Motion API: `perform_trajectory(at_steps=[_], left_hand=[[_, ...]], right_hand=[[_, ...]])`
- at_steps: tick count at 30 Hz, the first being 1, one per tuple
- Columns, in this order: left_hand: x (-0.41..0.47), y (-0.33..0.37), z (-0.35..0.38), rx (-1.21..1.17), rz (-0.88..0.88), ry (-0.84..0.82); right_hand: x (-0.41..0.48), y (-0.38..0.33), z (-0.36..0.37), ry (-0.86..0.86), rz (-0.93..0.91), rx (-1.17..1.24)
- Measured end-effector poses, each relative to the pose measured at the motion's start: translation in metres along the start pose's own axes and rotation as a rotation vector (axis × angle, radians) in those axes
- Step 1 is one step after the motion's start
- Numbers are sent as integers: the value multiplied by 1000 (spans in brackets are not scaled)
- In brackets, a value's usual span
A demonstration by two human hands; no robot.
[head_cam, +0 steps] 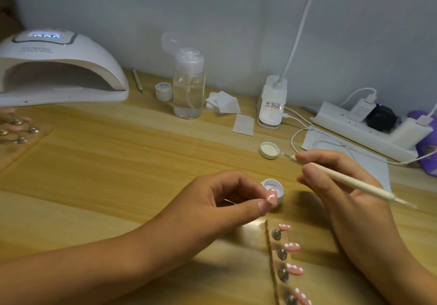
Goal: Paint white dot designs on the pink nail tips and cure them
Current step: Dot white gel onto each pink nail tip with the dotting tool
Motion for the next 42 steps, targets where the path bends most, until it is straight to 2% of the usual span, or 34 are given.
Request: perform_trajectory(at_steps=[2, 8, 25, 30, 35, 38, 42], left_hand=[[1, 1, -3, -29, 10, 39], [1, 3, -6, -49, 8, 86], [1, 1, -6, -21, 8, 63], [1, 2, -5, -34, 3, 58], [1, 0, -2, 1, -13, 31], [-1, -1, 0, 33, -5, -1], [-1, -1, 1, 57, 3, -26]], right_hand=[[-1, -2, 3, 15, -68, -93], [-4, -2, 15, -90, -281, -408], [-2, 1, 16, -108, -217, -404], [-3, -1, 11, -33, -153, -271], [-2, -2, 2, 90, -22, 25], [-3, 1, 1, 62, 54, 213], [-7, -2, 9, -71, 94, 405]])
Point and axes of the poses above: each hand's wrist, its own x-axis towards the middle knuckle, its own z-axis out of the palm, y = z × x, the point moved 3 cm from there along x, towards the middle knuckle, and after that the axes turned 10 degrees about -x, right-handed, at the moved point
